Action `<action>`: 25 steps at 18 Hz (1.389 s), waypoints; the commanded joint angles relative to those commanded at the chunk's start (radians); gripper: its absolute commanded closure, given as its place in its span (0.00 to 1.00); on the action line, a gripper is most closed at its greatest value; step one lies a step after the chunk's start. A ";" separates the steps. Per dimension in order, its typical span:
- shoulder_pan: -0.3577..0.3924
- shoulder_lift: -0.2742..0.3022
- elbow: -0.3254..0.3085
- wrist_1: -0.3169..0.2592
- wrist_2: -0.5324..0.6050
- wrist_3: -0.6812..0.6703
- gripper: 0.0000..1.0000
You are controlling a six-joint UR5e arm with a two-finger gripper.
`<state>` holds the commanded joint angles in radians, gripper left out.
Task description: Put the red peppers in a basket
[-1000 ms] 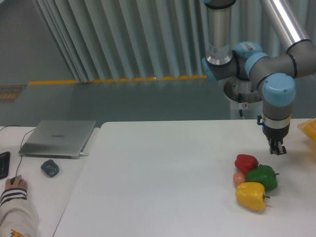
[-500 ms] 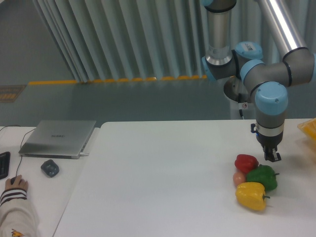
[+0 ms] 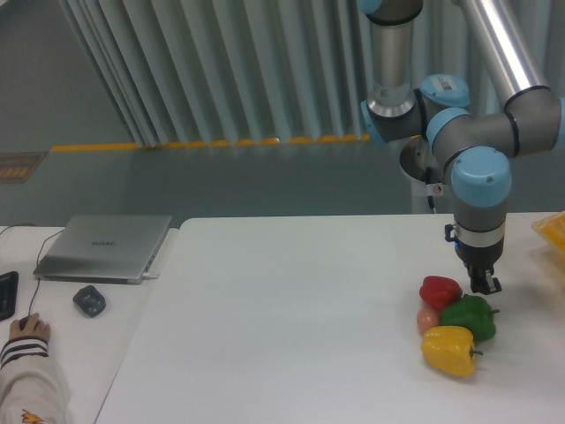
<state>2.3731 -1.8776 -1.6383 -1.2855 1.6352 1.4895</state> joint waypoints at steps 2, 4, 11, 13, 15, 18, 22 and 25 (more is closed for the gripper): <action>0.000 0.003 -0.003 -0.002 0.000 0.012 0.97; 0.000 0.002 -0.003 -0.002 0.002 0.012 0.97; -0.002 -0.028 0.012 0.003 0.034 -0.001 0.97; -0.005 -0.034 0.034 0.006 0.034 -0.008 0.97; -0.011 -0.037 0.058 0.011 0.031 -0.034 0.97; -0.020 -0.043 0.074 0.012 0.026 -0.057 0.97; -0.025 -0.048 0.077 0.043 0.025 -0.080 0.97; -0.026 -0.037 0.074 0.032 0.034 -0.057 0.97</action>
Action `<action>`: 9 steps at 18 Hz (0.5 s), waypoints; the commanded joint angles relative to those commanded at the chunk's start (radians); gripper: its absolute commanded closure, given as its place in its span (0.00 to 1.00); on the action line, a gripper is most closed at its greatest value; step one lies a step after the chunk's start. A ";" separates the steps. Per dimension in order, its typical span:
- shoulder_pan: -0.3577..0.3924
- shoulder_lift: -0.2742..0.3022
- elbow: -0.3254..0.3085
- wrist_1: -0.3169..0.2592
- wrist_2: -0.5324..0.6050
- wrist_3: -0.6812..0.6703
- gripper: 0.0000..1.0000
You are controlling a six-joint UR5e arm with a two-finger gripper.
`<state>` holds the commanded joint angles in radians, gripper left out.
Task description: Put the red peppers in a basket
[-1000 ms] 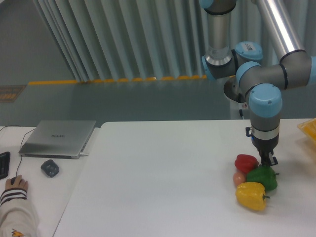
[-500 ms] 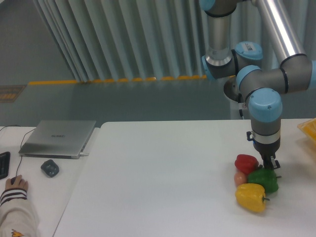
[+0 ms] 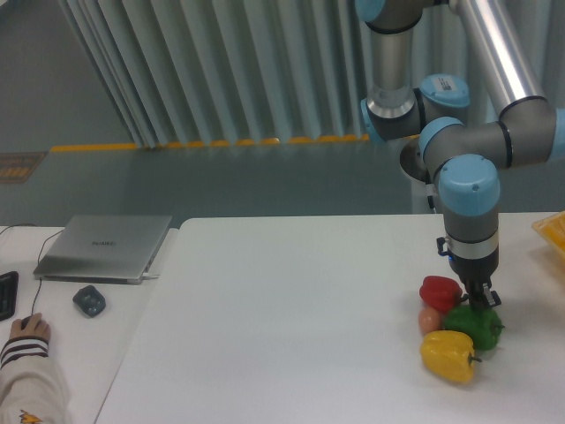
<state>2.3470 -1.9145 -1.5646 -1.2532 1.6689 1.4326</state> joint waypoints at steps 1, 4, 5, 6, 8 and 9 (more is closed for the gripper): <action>0.002 0.008 -0.005 -0.012 0.002 0.027 0.97; 0.011 0.014 -0.005 -0.055 0.061 0.092 0.97; 0.011 0.014 -0.005 -0.057 0.087 0.095 0.97; 0.009 0.009 -0.005 -0.057 0.103 0.095 0.97; 0.009 0.000 -0.009 -0.055 0.110 0.094 0.97; 0.009 -0.006 -0.012 -0.051 0.110 0.095 0.97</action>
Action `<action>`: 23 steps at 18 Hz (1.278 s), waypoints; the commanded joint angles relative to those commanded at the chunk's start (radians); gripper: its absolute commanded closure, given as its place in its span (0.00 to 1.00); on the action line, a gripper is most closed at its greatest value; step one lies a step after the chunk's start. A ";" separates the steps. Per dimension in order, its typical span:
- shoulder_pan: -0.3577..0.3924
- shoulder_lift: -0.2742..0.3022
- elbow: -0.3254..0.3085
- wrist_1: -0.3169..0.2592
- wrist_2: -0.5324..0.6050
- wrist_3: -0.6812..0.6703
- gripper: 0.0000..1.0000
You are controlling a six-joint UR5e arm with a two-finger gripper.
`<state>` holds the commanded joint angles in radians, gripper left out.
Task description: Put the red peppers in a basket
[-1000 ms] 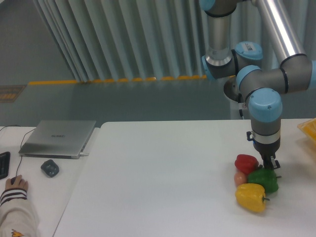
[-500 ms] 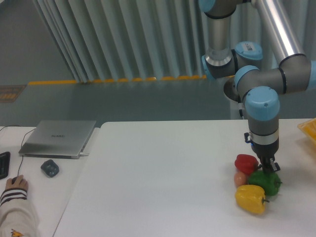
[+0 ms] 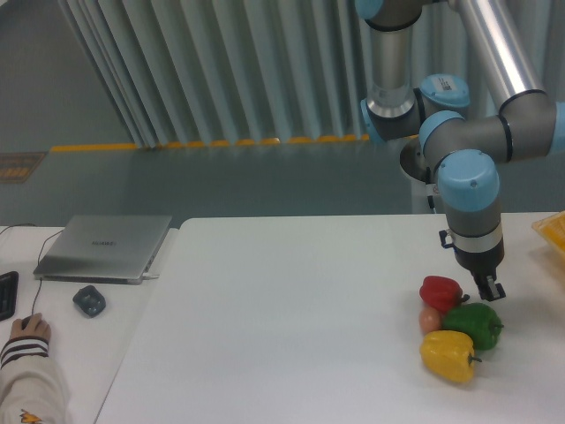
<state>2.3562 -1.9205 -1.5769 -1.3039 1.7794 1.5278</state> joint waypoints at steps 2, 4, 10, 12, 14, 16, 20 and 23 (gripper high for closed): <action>0.003 -0.018 0.000 0.006 0.002 0.000 0.97; 0.015 -0.040 0.001 0.014 0.024 0.003 0.98; 0.012 -0.066 0.008 0.054 0.025 -0.012 0.98; 0.009 -0.069 0.009 0.068 0.021 -0.026 0.98; 0.008 -0.074 0.011 0.074 0.018 -0.038 0.98; 0.003 -0.078 0.014 0.074 0.017 -0.057 0.98; -0.015 -0.092 0.029 0.074 0.014 -0.100 0.98; -0.026 -0.103 0.040 0.074 0.003 -0.129 0.98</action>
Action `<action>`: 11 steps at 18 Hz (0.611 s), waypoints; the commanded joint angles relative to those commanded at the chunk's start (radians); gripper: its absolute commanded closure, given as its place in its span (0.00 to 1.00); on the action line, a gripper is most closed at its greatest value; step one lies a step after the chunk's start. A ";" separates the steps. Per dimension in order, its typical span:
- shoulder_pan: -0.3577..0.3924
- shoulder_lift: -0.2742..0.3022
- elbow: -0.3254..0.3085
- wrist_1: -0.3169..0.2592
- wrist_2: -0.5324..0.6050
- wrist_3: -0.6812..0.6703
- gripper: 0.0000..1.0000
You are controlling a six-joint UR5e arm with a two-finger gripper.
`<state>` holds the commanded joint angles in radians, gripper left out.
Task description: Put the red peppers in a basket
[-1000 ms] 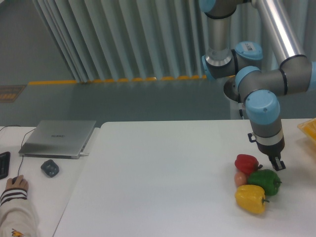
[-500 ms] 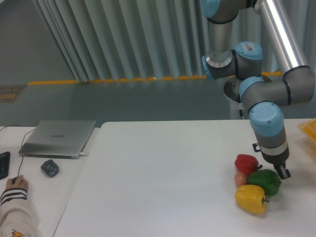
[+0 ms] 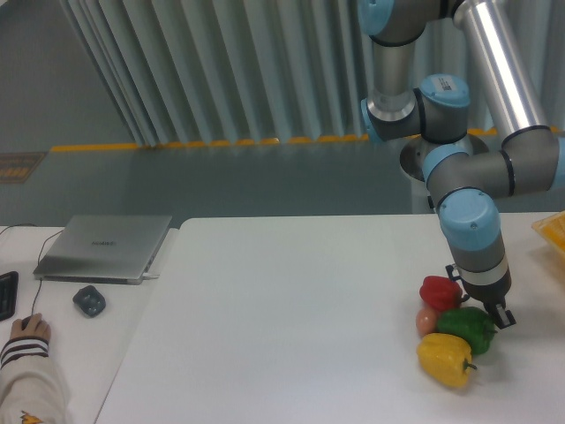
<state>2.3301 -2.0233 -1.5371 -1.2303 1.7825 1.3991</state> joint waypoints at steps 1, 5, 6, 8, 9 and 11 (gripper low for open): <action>-0.006 0.000 0.003 0.000 -0.006 -0.011 0.98; -0.026 -0.008 0.015 0.000 -0.012 -0.048 0.99; -0.028 -0.011 0.017 0.002 -0.014 -0.061 0.99; -0.046 -0.015 0.021 0.021 -0.025 -0.080 0.99; -0.049 -0.017 0.021 0.028 -0.035 -0.090 0.99; -0.063 -0.018 0.021 0.031 -0.043 -0.112 0.99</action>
<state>2.2673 -2.0417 -1.5156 -1.1996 1.7396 1.2871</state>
